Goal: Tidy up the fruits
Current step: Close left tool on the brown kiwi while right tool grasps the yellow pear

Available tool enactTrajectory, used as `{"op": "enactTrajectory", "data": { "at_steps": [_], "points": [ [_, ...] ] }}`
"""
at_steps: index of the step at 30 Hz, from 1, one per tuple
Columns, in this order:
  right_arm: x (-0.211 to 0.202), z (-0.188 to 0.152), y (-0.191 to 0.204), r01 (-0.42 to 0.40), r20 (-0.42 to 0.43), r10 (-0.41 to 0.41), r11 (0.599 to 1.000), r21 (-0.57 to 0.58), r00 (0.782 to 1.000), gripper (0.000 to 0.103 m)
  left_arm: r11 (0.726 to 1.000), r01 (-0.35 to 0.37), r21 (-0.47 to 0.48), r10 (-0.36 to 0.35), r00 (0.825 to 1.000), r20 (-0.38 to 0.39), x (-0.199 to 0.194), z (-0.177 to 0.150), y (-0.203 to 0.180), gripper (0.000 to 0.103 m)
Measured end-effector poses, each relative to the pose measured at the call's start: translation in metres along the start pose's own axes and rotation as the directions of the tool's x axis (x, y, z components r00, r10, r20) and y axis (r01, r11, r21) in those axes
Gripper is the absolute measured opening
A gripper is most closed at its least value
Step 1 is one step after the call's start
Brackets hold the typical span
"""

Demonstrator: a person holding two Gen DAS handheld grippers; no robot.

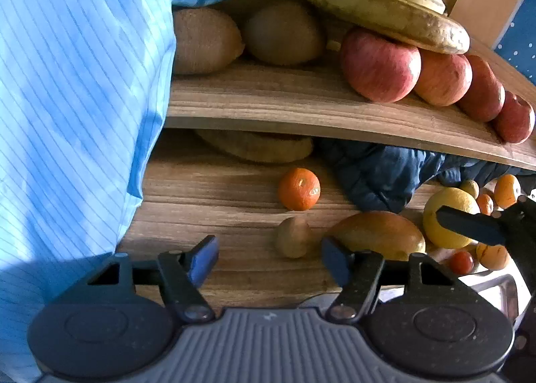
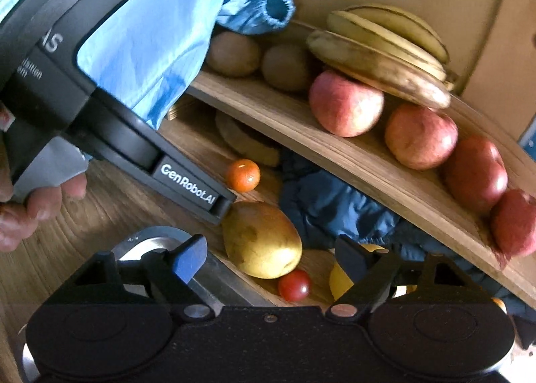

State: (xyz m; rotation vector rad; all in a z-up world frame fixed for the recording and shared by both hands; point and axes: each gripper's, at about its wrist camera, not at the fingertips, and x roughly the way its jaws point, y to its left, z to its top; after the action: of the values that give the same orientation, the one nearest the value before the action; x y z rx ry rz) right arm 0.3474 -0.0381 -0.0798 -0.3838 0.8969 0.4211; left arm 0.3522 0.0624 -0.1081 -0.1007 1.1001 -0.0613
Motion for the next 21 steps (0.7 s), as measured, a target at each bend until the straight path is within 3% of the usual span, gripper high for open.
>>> {"op": "enactTrajectory", "data": {
  "at_steps": [6, 12, 16, 21],
  "points": [
    [0.008, 0.001, 0.001, -0.008, -0.019, 0.007, 1.000, -0.017, 1.000, 0.072, 1.000, 0.002, -0.003, -0.002, 1.000, -0.008, 0.004, 0.003, -0.001, 0.063],
    [0.013, 0.003, -0.002, -0.013, -0.031, 0.013, 1.000, 0.001, 0.999, 0.071, 1.000, 0.006, 0.002, -0.005, 1.000, -0.011, 0.006, 0.004, -0.003, 0.060],
    [0.017, 0.003, -0.003, -0.019, -0.043, 0.019, 1.000, -0.004, 0.999, 0.070, 1.000, 0.018, 0.011, -0.018, 1.000, -0.014, 0.006, 0.006, -0.004, 0.050],
    [0.020, 0.003, -0.005, -0.026, -0.042, 0.026, 1.000, 0.001, 0.999, 0.060, 0.999, 0.049, 0.024, -0.048, 0.999, -0.016, 0.007, 0.009, -0.006, 0.035]
  ]
}}
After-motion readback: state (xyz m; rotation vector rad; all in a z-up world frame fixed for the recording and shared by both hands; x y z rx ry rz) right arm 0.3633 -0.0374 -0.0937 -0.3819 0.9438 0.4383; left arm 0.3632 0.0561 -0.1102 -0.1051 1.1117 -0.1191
